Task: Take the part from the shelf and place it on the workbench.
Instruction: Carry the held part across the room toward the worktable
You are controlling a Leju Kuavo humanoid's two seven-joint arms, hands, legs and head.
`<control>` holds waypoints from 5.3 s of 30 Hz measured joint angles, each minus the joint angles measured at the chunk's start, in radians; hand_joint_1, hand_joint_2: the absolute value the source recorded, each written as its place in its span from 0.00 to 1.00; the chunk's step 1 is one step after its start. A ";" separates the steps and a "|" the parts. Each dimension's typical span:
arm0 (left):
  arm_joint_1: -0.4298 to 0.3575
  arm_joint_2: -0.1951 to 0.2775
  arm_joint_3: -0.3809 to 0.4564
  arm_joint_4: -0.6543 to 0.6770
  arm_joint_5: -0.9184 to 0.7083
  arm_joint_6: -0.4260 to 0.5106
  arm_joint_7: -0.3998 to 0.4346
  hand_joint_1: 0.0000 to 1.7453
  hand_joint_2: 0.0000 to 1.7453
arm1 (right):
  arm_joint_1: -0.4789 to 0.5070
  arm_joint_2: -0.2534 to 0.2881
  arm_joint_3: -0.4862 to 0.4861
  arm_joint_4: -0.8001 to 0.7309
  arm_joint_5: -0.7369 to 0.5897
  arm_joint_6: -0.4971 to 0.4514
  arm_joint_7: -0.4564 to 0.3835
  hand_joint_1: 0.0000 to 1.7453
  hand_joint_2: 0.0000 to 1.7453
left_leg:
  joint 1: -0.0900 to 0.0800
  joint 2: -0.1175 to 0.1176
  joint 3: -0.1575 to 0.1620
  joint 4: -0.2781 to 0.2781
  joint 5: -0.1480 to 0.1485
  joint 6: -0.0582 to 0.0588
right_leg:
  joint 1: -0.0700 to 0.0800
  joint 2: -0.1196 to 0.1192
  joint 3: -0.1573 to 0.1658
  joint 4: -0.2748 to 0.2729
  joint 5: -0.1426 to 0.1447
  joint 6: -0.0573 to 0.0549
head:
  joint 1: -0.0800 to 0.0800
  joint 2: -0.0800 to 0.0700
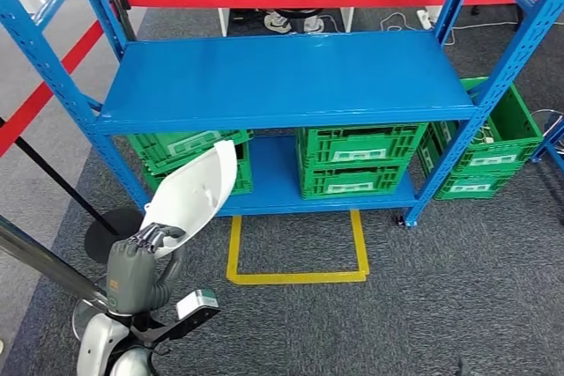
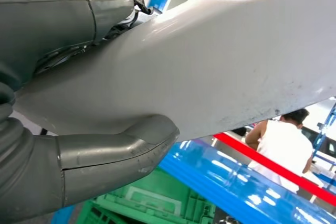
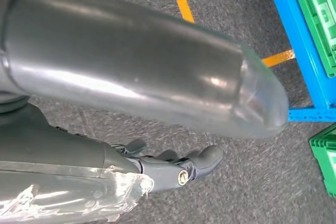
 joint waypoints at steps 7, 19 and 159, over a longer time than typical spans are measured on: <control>-0.006 0.002 -0.017 0.027 0.019 0.000 -0.016 1.00 1.00 | 0.004 0.021 -0.049 -0.041 0.025 0.016 0.001 0.00 0.00 | -0.003 0.005 -0.125 0.009 0.101 0.011 | 0.000 0.000 0.014 0.283 -0.145 0.011 | 0.010 0.000; -0.018 0.006 -0.031 0.048 0.028 -0.001 -0.024 1.00 1.00 | -0.001 0.060 -0.107 -0.090 0.057 0.037 0.002 0.00 0.00 | 0.009 -0.001 -0.247 0.250 -0.054 -0.052 | 0.003 -0.007 0.158 -0.021 -0.120 -0.045 | 0.001 0.000; -0.089 -0.020 0.042 0.201 0.673 -0.473 -0.230 1.00 1.00 | -0.022 0.103 -0.178 -0.079 0.039 -0.084 0.000 0.00 0.00 | 0.016 0.024 -0.103 0.051 0.049 -0.007 | -0.002 -0.001 -0.080 0.298 -0.190 0.019 | 0.031 0.000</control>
